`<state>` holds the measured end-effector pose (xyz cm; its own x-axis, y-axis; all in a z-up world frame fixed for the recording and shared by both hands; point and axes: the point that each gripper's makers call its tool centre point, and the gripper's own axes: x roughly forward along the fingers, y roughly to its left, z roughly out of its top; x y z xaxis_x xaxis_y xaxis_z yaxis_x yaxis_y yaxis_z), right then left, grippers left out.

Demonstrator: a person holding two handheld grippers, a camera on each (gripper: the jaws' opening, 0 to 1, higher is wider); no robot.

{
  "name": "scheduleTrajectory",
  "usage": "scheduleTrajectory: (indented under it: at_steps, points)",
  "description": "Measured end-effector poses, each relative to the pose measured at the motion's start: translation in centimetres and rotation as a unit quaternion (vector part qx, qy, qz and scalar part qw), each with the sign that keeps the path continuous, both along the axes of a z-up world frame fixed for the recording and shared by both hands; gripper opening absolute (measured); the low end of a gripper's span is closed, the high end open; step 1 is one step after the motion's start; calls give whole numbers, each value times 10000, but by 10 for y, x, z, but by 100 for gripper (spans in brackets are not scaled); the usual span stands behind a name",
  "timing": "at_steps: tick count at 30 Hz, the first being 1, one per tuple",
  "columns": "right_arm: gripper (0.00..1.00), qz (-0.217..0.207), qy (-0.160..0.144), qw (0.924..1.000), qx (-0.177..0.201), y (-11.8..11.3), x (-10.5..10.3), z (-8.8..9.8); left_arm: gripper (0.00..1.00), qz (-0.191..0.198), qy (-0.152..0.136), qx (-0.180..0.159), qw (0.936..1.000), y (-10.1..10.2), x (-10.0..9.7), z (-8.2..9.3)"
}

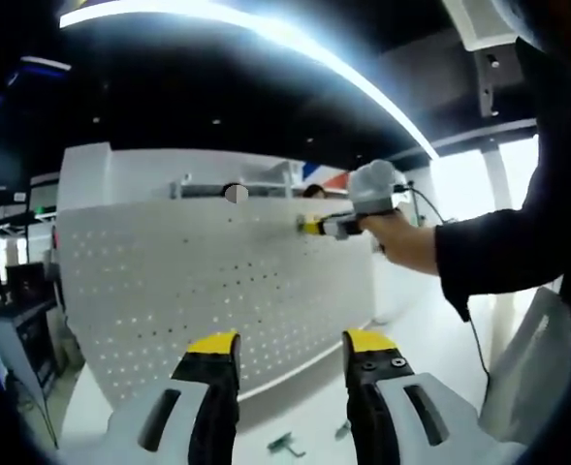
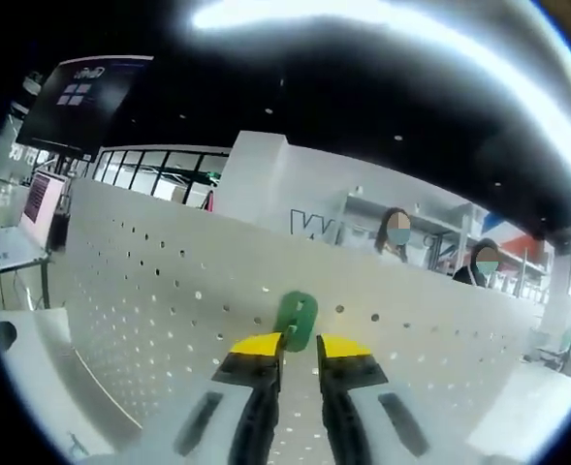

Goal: Insert the hook assembly into the mounting plate slot until the hook locks in place.

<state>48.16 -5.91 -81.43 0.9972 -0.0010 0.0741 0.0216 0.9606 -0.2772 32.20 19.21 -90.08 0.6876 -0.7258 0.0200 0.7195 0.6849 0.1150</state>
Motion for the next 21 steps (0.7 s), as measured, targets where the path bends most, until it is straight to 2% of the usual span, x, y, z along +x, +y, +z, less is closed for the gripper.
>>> scheduleTrajectory:
  at_steps: [10,15,21]
  points:
    - [29,0,-82,9999,101,-4,-10,6,44,68,-22,24,10000,5,1,1]
    - [36,63,-17,9998,171,-3,-15,2,44,126,-31,39,9999,11,2,3]
    - [41,152,5,9995,263,-3,-23,-1,44,269,-50,78,9996,25,6,5]
